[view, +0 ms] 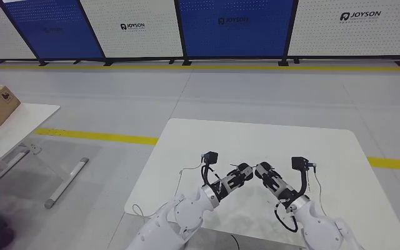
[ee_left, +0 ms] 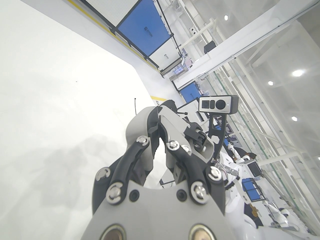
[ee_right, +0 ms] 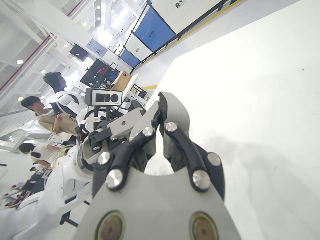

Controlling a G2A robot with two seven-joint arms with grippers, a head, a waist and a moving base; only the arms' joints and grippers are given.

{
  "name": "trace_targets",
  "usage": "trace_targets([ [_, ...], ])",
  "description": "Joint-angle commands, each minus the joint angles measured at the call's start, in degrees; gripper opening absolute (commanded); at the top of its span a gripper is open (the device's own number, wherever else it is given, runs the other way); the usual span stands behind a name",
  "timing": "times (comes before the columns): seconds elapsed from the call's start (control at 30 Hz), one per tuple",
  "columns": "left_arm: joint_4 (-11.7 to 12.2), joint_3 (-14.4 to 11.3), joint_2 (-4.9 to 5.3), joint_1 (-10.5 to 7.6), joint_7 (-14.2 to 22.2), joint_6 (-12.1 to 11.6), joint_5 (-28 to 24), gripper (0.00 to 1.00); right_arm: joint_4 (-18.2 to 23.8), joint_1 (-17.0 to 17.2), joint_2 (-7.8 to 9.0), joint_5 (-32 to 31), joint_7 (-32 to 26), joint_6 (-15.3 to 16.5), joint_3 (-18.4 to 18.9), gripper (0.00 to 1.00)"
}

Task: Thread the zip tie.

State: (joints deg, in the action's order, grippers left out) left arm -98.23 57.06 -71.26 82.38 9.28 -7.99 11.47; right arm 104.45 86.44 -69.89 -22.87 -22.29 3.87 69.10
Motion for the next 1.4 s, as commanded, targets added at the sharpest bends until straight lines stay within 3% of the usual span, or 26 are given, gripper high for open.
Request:
trace_targets([
  [0.0,-0.1,0.0,0.04,0.13,0.1,0.0,0.1,0.0,0.0,0.1,0.02,0.0,0.0,0.1,0.1,0.0],
  [0.3,-0.3,0.1,0.07,0.24,-1.3,0.8,1.2,0.0,0.4,0.6,0.14,-0.4,0.1,0.3,0.3,0.0],
  [0.4,-0.5,0.0,0.07,0.32,-1.5,1.0,1.3,0.3,0.5,0.8,0.16,-0.5,0.2,0.0,0.4,0.0],
  [0.5,-0.5,0.0,0.09,0.3,-1.4,1.1,1.5,0.5,0.6,0.8,0.17,-0.5,0.3,-0.1,0.4,0.0],
  [0.53,-0.5,-0.1,0.09,0.3,-1.4,1.2,1.7,0.71,0.6,0.8,0.18,-0.6,0.3,-0.1,0.4,0.0],
  [0.67,-0.7,-0.1,0.06,0.33,-1.7,1.2,1.4,0.64,0.5,0.7,0.17,-0.5,0.5,-0.6,0.5,0.0],
  [0.7,-0.8,-0.1,0.07,0.36,-1.9,1.1,1.2,0.56,0.4,0.6,0.17,-0.4,0.5,-0.7,0.5,0.0],
  [0.77,-0.9,0.2,0.09,0.47,-2.2,1.0,1.0,0.53,0.0,0.5,0.15,-0.2,0.6,-1.0,0.6,0.0],
  [0.9,-1.0,0.7,0.18,0.7,-2.3,0.8,0.8,0.36,-0.2,0.3,0.15,0.0,0.7,-1.2,0.7,0.0],
  [0.93,-1.1,0.8,0.2,0.74,-2.4,0.8,0.7,0.27,-0.2,0.3,0.15,0.1,0.7,-1.2,0.8,0.0],
  [1.0,-1.1,0.9,0.22,0.83,-2.4,0.8,0.7,0.2,-0.2,0.3,0.16,0.1,0.7,-1.1,0.8,0.0],
  [1.03,-1.1,1.0,0.23,0.85,-2.5,0.8,0.7,0.07,-0.2,0.3,0.17,0.2,0.7,-1.1,0.9,0.0],
  [1.07,-1.1,1.0,0.23,0.84,-2.5,0.8,0.7,0.02,-0.2,0.3,0.17,0.2,0.7,-1.0,0.9,0.0],
  [1.37,-0.7,0.9,0.16,0.7,-2.9,0.8,0.3,0.0,-0.1,0.4,0.21,0.2,0.7,-0.7,1.0,0.0],
])
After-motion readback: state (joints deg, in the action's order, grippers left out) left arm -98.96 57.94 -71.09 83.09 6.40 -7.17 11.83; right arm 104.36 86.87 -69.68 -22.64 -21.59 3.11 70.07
